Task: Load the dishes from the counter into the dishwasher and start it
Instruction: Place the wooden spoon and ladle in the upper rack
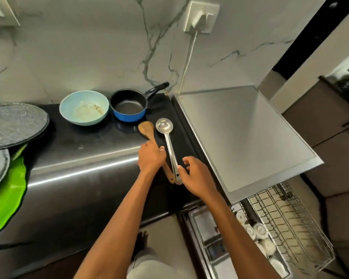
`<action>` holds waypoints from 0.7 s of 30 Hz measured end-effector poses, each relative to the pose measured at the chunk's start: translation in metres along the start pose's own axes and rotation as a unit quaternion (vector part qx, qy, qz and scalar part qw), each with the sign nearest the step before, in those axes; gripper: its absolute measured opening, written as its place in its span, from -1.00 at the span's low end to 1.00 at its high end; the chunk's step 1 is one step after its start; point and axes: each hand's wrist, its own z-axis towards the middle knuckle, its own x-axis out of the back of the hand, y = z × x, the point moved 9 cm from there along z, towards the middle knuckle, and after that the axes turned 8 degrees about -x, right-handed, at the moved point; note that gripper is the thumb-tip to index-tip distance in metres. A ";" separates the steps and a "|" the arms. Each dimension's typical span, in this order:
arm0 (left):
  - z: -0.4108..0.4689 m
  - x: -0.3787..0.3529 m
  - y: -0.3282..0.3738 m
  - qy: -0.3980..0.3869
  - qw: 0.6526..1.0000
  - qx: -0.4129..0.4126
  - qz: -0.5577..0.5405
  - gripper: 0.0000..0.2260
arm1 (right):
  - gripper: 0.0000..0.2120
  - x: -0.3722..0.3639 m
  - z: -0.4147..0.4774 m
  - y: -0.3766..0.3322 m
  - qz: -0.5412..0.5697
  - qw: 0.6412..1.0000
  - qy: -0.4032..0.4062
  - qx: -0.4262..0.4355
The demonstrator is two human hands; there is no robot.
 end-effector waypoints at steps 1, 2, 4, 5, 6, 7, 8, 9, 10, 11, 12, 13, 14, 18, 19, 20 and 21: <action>0.009 0.001 -0.001 0.005 1.000 0.007 0.009 -0.64 | -0.60 -0.004 0.011 -0.006 -0.007 1.000 0.002 -0.004; 0.014 0.004 0.000 0.008 1.000 0.011 0.017 -0.60 | -0.63 -0.007 0.022 -0.012 -0.015 1.000 0.006 -0.008; 0.023 0.005 -0.003 0.010 0.999 0.023 0.036 -0.55 | -0.69 -0.015 0.044 -0.021 -0.028 0.999 0.006 -0.023; 0.029 0.003 -0.006 0.008 0.999 0.026 0.045 -0.52 | -0.71 -0.019 0.055 -0.024 -0.034 0.999 0.004 -0.033; 0.032 0.002 -0.006 0.000 0.998 0.027 0.048 -0.51 | -0.71 -0.023 0.066 -0.027 -0.040 0.998 0.004 -0.041; 0.037 -0.001 -0.007 -0.007 0.998 0.023 0.054 -0.50 | -0.71 -0.026 0.075 -0.030 -0.046 0.998 0.007 -0.047; 0.039 -0.002 -0.006 -0.015 0.998 0.019 0.062 -0.50 | -0.70 -0.029 0.083 -0.032 -0.053 0.997 0.010 -0.052; 0.043 -0.006 -0.007 -0.022 0.997 0.013 0.072 -0.50 | -0.69 -0.032 0.091 -0.034 -0.060 0.996 0.013 -0.057; 0.044 -0.006 -0.008 -0.029 0.997 0.012 0.076 -0.51 | -0.69 -0.035 0.099 -0.036 -0.068 0.996 0.015 -0.063; 0.047 -0.009 -0.010 -0.032 0.996 0.009 0.078 -0.53 | -0.68 -0.038 0.105 -0.037 -0.077 0.994 0.014 -0.069; 0.048 -0.007 -0.010 -0.033 0.997 0.010 0.075 -0.57 | -0.69 -0.041 0.111 -0.037 -0.086 0.993 0.013 -0.078; 0.051 -0.007 -0.012 -0.032 0.997 0.009 0.071 -0.62 | -0.71 -0.042 0.117 -0.035 -0.094 0.992 0.014 -0.088; 0.052 -0.005 -0.011 -0.035 0.997 0.012 0.069 -0.67 | -0.73 -0.044 0.122 -0.034 -0.101 0.990 0.014 -0.097; 0.055 0.000 -0.016 -0.043 0.998 0.033 0.032 -0.75 | -0.73 -0.051 0.130 -0.023 -0.107 0.985 0.007 -0.134; 0.055 -0.001 -0.020 -0.040 0.998 0.040 0.022 -0.72 | -0.70 -0.053 0.130 -0.021 -0.110 0.984 0.009 -0.139; 0.052 0.000 -0.024 -0.041 0.998 0.057 0.011 -0.68 | -0.68 -0.055 0.130 -0.020 -0.115 0.983 0.012 -0.142; 0.050 -0.003 -0.032 -0.039 0.997 0.073 -0.005 -0.64 | -0.65 -0.056 0.129 -0.019 -0.120 0.982 0.015 -0.142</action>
